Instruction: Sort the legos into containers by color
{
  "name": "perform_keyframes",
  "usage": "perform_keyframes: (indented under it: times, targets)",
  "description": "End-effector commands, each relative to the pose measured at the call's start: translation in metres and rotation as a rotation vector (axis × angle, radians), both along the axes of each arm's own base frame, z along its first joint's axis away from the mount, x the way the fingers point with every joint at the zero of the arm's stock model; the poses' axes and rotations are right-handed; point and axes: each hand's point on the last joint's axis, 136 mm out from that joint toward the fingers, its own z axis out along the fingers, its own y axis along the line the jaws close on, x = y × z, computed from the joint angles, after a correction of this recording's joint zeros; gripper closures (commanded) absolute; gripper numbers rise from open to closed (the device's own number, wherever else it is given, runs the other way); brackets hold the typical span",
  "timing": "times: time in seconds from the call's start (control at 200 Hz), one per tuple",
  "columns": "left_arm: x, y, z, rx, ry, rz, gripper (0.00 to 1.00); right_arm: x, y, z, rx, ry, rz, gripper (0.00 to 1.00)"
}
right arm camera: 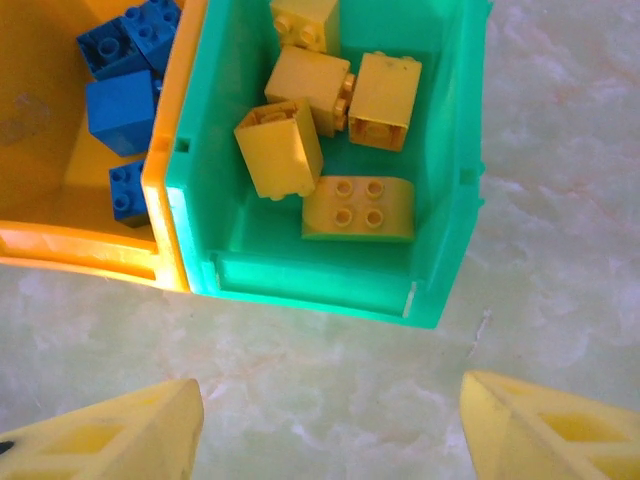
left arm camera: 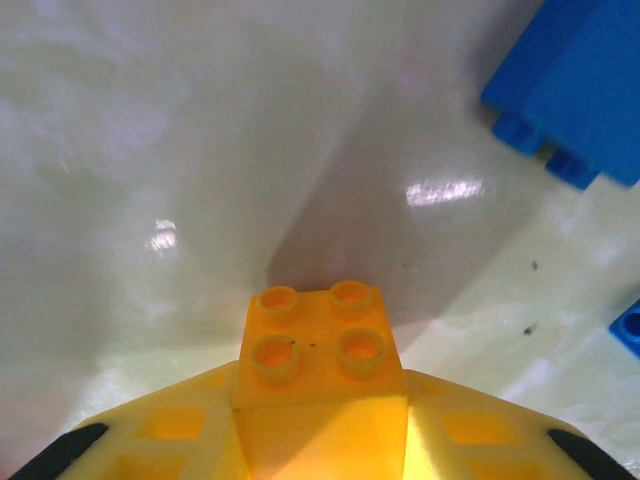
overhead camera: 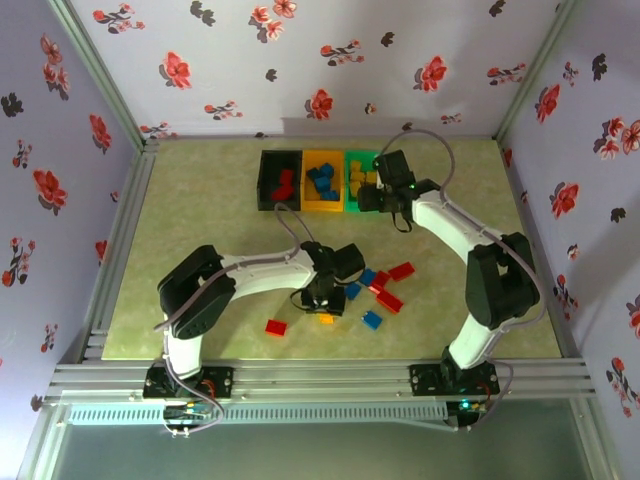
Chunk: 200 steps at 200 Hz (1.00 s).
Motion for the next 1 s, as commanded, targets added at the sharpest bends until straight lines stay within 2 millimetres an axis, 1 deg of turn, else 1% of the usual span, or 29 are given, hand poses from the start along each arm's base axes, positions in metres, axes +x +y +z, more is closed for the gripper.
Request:
perform_keyframes:
  times: [0.0,0.105,0.195,0.22,0.24,0.315,0.35,0.42,0.515,0.635,0.755,0.89,0.995]
  targets:
    - [0.034,-0.001,0.014,-0.004,-0.077,-0.002,0.67,-0.005,-0.021,0.009,-0.008,-0.012,-0.059,0.31]
    - [0.079,0.001,0.035,-0.023,-0.172,0.019,0.68,-0.013,-0.035,0.008,-0.017,-0.008,-0.086,0.31]
    - [0.124,-0.001,0.058,-0.046,-0.271,0.030,0.68,-0.021,-0.045,0.008,-0.037,-0.007,-0.107,0.31]
    - [0.135,-0.003,0.068,-0.063,-0.297,0.032,0.68,-0.024,-0.048,0.007,-0.045,-0.005,-0.114,0.31]
    - [0.142,-0.003,0.069,-0.062,-0.310,0.022,0.68,-0.027,-0.050,0.005,-0.052,-0.002,-0.119,0.31]
    - [0.172,-0.009,0.088,-0.078,-0.378,-0.001,0.68,-0.034,-0.060,0.002,-0.069,0.009,-0.149,0.31]
    - [0.184,-0.013,0.095,-0.082,-0.405,-0.013,0.68,-0.037,-0.063,0.002,-0.059,0.016,-0.162,0.31]
    - [0.207,-0.020,0.105,-0.086,-0.445,-0.028,0.68,-0.042,-0.067,0.001,-0.022,0.029,-0.186,0.31]
    - [0.232,-0.032,0.111,-0.101,-0.484,-0.051,0.69,-0.052,-0.069,0.002,0.006,0.033,-0.204,0.31]
    - [0.264,-0.054,0.127,-0.144,-0.568,-0.085,0.69,-0.065,-0.074,-0.003,0.032,0.041,-0.238,0.31]
    - [0.292,-0.072,0.142,-0.197,-0.637,-0.089,0.67,-0.077,-0.069,-0.013,0.098,0.070,-0.259,0.31]
    - [0.317,-0.092,0.155,-0.276,-0.726,-0.095,0.66,-0.090,-0.071,-0.020,0.126,0.071,-0.303,0.31]
    - [0.331,-0.104,0.156,-0.338,-0.782,-0.086,0.65,-0.100,-0.070,-0.022,0.153,0.063,-0.321,0.31]
